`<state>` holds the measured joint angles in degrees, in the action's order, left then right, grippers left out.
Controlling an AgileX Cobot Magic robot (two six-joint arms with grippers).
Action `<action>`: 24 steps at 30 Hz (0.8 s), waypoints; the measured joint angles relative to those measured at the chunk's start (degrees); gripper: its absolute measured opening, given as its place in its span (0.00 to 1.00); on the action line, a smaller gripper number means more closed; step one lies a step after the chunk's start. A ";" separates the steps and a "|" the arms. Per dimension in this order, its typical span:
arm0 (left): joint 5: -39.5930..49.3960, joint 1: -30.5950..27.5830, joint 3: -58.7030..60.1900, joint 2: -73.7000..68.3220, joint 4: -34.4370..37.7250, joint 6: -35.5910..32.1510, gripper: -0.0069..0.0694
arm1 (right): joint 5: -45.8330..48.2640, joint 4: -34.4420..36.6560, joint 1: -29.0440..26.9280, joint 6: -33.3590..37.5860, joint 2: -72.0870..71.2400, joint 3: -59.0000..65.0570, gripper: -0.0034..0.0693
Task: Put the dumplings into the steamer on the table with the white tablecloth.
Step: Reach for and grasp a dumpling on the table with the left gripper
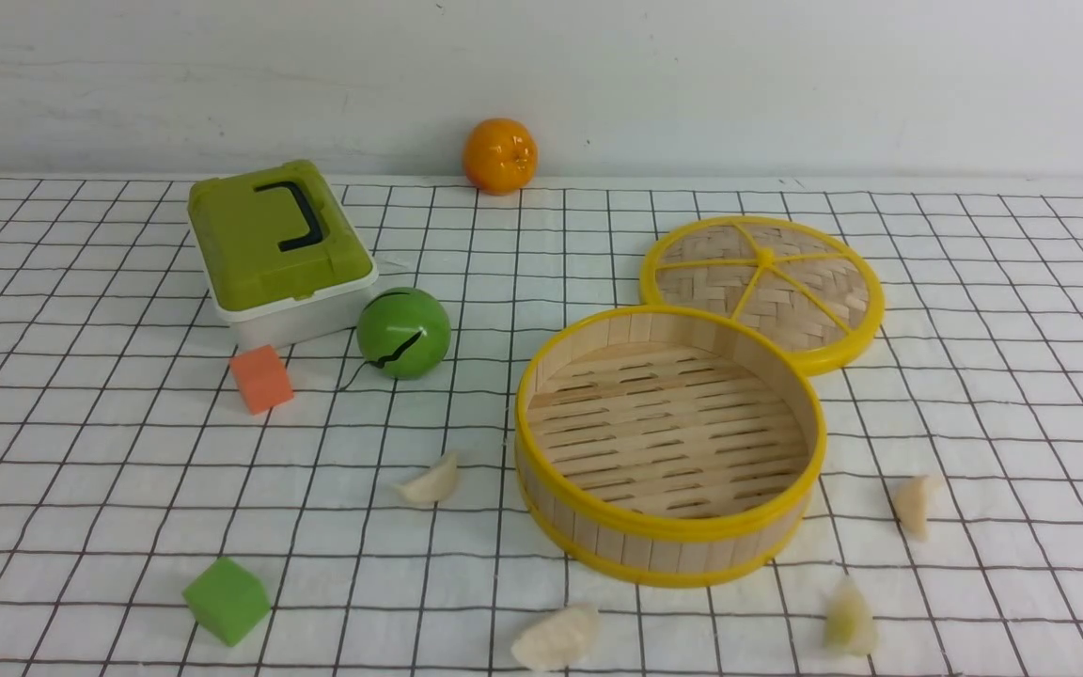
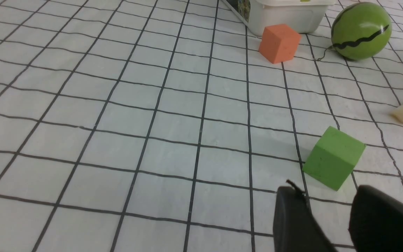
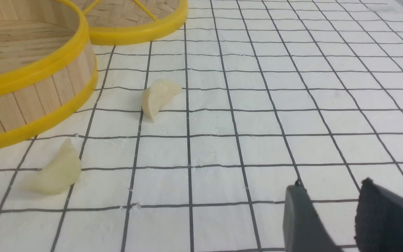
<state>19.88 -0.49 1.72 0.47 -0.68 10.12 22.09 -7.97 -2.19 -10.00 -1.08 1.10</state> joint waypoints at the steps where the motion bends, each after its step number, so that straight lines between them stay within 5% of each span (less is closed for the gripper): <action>1: 0.00 0.00 0.00 0.00 0.00 0.00 0.40 | 0.00 -0.14 0.00 0.00 0.00 0.00 0.38; 19: 0.00 0.00 0.00 0.00 -0.20 0.00 0.40 | -1.71 1.92 0.00 -0.06 0.00 0.24 0.38; 24: -6.04 0.00 0.00 0.00 6.31 0.72 0.40 | -1.86 11.83 0.00 -3.58 0.00 0.24 0.38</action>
<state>13.83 -0.49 1.72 0.47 5.63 10.84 20.23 3.86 -2.19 -13.57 -1.08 1.33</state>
